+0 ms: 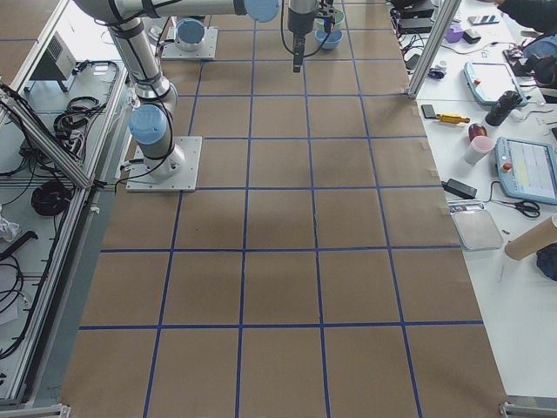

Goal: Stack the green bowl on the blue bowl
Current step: 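Carry the green bowl with the left gripper over the blue bowl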

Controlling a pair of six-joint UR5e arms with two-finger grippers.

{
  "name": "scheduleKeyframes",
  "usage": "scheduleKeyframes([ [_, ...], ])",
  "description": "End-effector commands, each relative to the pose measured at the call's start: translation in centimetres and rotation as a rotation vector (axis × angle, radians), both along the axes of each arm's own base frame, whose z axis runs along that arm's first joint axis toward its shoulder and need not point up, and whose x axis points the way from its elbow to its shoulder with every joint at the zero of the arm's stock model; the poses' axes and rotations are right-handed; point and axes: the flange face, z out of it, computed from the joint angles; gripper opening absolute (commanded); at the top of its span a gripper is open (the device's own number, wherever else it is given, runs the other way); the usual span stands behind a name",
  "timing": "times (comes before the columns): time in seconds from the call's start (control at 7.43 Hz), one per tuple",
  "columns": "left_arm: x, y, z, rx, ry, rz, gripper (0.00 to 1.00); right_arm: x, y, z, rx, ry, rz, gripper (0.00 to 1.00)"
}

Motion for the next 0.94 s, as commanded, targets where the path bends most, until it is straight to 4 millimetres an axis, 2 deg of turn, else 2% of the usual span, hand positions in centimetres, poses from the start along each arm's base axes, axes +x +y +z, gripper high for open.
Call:
scheduleKeyframes([
  [0.0,0.0,-0.8,-2.6,0.036,0.01,0.002,0.0,0.0,0.0,0.0,0.0,0.0,0.0,1.0],
  [0.4,0.0,-0.7,-3.6,0.053,0.008,-0.004,0.02,0.0,0.0,0.0,0.0,0.0,0.0,1.0],
  [0.54,0.2,-0.7,-4.0,0.06,0.002,-0.003,0.27,0.0,0.0,0.0,0.0,0.0,0.0,1.0],
  [0.67,0.2,-0.8,-4.1,0.061,-0.001,-0.003,0.74,0.0,0.0,0.0,0.0,0.0,0.0,1.0],
  [0.81,0.2,-0.7,-4.1,0.063,-0.001,-0.002,0.83,0.0,0.0,0.0,0.0,0.0,0.002,1.0],
])
